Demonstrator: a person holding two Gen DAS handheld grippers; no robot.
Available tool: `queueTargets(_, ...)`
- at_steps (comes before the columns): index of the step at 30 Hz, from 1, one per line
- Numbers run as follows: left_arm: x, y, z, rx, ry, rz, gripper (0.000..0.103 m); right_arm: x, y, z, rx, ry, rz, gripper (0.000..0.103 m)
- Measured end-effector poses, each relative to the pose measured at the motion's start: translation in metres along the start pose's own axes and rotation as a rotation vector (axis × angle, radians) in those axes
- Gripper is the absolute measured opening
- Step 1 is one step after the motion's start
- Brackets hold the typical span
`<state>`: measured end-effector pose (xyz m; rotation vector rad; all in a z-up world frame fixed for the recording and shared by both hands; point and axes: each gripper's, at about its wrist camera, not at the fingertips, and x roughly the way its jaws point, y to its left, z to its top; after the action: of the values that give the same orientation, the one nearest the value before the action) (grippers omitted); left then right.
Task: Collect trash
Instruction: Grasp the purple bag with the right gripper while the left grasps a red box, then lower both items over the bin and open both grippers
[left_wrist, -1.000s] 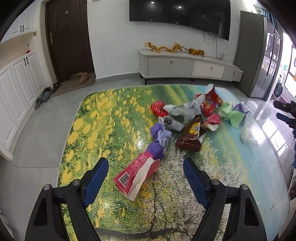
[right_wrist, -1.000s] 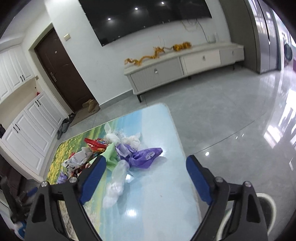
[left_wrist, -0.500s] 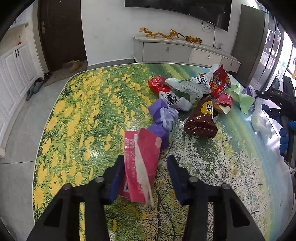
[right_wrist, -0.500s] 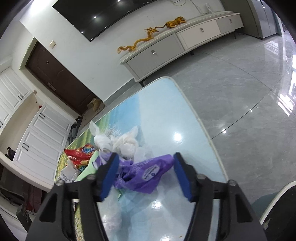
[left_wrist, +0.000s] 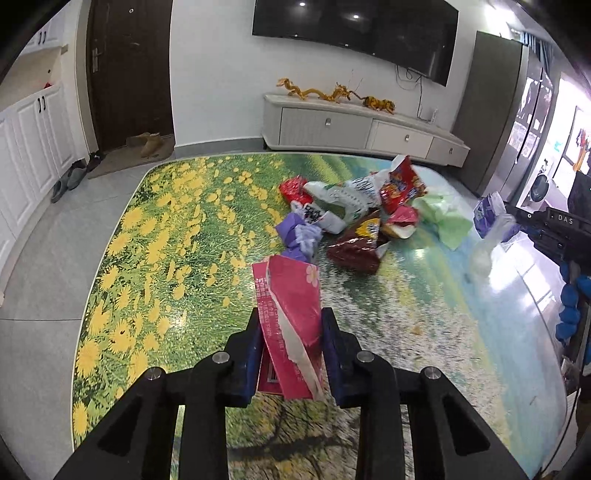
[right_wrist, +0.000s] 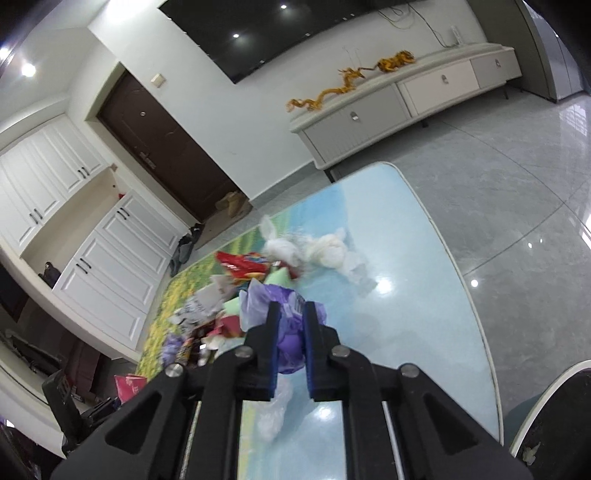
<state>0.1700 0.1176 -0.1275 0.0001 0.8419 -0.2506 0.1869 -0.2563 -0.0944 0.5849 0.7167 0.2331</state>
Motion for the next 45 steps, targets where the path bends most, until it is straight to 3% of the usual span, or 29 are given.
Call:
queueTargets(10, -0.071, -0.040, 0.004, 0.062, -0.132, -0.086, 0.028, -0.099, 0.042, -0.024, -0.069, -0.109, 0.093, 0.010)
queueTargets(17, -0.105, -0.101, 0.013, 0.164, -0.183, -0.179, 0.028, -0.174, 0.036, -0.043, -0.078, -0.203, 0.044, 0.010)
queueTargets(20, -0.109, -0.138, 0.020, 0.225, -0.179, -0.247, 0.028, -0.209, 0.015, -0.051, -0.053, -0.251, -0.042, 0.010)
queueTargets(26, -0.097, -0.232, 0.027, 0.359, -0.114, -0.403, 0.028, -0.252, -0.047, -0.069, 0.053, -0.293, -0.245, 0.010)
queueTargets(31, -0.076, -0.307, 0.029, 0.465, -0.045, -0.472, 0.028, -0.268, -0.109, -0.085, 0.153, -0.283, -0.415, 0.010)
queueTargets(39, -0.014, -0.416, 0.007, 0.551, 0.138, -0.563, 0.028, -0.268, -0.199, -0.115, 0.307, -0.219, -0.534, 0.010)
queueTargets(43, 0.025, -0.448, -0.006, 0.551, 0.215, -0.566, 0.029, -0.260, -0.237, -0.124, 0.356, -0.173, -0.579, 0.013)
queueTargets(45, 0.037, -0.456, -0.013, 0.529, 0.252, -0.586, 0.036, -0.253, -0.250, -0.126, 0.369, -0.150, -0.615, 0.013)
